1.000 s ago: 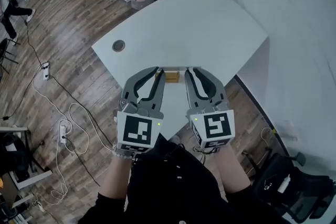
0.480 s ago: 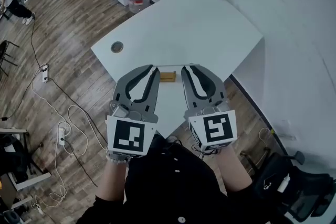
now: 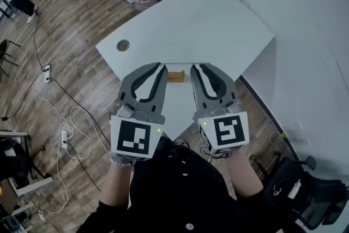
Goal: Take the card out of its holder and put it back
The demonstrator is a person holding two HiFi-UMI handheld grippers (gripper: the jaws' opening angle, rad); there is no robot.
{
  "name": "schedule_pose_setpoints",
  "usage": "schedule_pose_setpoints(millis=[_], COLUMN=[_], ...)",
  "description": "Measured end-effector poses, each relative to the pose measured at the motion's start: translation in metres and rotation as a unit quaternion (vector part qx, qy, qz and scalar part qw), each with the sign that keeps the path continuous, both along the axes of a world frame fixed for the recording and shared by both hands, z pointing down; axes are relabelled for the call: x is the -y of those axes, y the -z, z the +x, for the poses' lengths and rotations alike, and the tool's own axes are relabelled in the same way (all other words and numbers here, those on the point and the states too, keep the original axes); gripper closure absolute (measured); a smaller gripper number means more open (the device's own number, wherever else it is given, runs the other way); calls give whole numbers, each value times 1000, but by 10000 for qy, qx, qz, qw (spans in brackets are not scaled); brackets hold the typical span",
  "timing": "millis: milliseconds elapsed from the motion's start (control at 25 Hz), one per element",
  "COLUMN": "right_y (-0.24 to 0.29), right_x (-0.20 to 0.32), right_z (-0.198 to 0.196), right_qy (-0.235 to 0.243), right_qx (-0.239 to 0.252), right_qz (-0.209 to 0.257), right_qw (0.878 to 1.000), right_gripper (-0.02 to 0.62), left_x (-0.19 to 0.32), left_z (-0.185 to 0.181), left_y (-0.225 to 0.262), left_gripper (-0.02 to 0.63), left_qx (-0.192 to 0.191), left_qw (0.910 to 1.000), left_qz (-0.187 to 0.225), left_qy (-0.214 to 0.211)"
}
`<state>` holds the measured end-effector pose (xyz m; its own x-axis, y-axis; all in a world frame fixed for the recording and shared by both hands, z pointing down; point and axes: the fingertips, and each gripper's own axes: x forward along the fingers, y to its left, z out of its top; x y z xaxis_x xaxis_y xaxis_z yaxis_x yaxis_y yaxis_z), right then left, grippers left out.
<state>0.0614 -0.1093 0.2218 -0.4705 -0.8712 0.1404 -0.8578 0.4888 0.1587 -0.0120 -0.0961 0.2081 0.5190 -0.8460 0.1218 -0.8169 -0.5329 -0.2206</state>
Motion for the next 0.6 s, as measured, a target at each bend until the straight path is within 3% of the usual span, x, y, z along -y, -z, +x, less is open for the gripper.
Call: schedule_pose_setpoints(millis=[600], right_y=[-18], right_x=[7], right_z=[1], right_qy=[28], right_qx=[-82], right_qz=[-177], right_qw=[9998], right_gripper=[508], left_x=[7], left_z=[2], left_y=[-17], left_gripper=[561], left_qx=[-56], left_qw=[9998], left_qz=[-175], left_qy=[-31])
